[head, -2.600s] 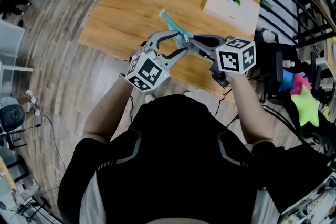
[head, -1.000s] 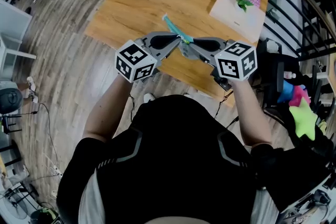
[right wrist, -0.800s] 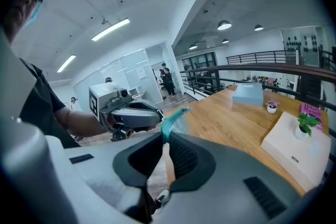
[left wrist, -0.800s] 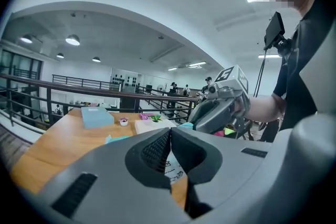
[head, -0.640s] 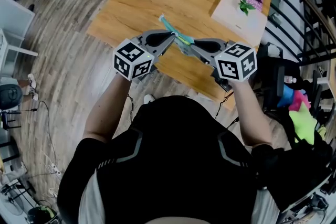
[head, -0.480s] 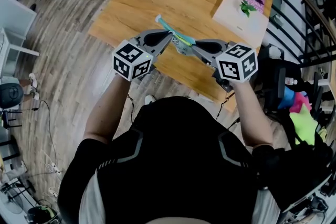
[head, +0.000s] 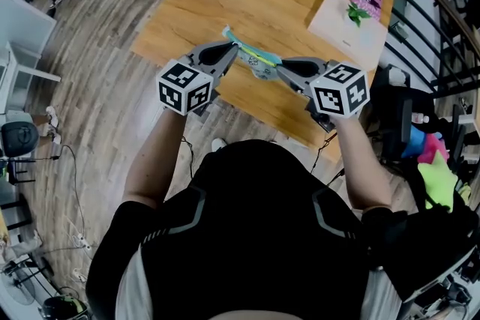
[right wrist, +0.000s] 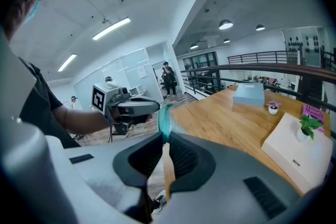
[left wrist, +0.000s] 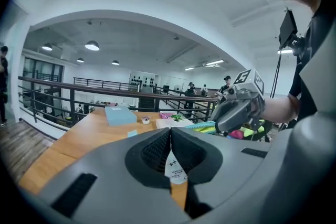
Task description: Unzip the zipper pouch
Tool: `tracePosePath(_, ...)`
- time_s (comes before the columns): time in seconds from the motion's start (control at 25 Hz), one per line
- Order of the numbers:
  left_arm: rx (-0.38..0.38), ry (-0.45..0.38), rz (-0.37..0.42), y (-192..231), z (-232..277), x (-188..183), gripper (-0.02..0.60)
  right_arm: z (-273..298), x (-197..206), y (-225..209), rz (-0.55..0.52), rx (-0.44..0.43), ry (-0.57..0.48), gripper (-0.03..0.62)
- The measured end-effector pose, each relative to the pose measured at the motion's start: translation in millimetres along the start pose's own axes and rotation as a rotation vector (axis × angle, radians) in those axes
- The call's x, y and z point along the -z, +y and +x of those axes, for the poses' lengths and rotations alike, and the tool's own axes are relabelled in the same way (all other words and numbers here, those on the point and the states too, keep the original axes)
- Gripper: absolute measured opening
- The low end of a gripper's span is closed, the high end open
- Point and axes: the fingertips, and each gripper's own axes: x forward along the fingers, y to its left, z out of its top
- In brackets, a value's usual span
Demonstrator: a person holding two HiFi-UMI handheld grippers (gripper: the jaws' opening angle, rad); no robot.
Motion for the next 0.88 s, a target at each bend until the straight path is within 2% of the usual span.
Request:
tracePosePath(0.48, -0.096, -0.017, -0.063, 53.0, -24.8, -0.4, 0.031, 4.2, 1.0, -7.1, 0.03, 0.04, -0.005, 0.049)
tracePosePath(0.88, -0.063, 0.006, -0.07, 57.8, -15.3, 3.9, 0.031, 5.5, 2.9, -20.0, 0.072, 0.1, -0.005, 0.049)
